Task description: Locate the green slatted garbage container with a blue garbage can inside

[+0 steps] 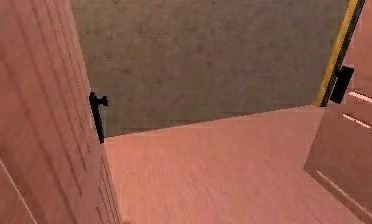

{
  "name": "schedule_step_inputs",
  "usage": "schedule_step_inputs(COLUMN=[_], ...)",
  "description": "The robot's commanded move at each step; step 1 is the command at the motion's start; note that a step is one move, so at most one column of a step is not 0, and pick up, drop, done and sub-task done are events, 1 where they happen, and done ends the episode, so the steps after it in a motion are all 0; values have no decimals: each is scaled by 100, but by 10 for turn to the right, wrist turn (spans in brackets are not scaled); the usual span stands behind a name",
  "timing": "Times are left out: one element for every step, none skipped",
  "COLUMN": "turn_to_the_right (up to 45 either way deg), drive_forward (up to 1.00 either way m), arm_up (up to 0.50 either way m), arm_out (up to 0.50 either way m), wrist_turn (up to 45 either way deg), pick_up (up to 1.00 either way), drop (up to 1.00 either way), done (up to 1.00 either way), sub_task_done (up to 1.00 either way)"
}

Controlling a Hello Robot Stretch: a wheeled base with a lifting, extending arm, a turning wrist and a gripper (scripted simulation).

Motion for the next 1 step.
schedule_step_inputs(turn_to_the_right=[0], drive_forward=[95], arm_up=[0], arm_out=[0], wrist_turn=[0], pick_up=[0], drop=[0], done=[0], sub_task_done=[0])
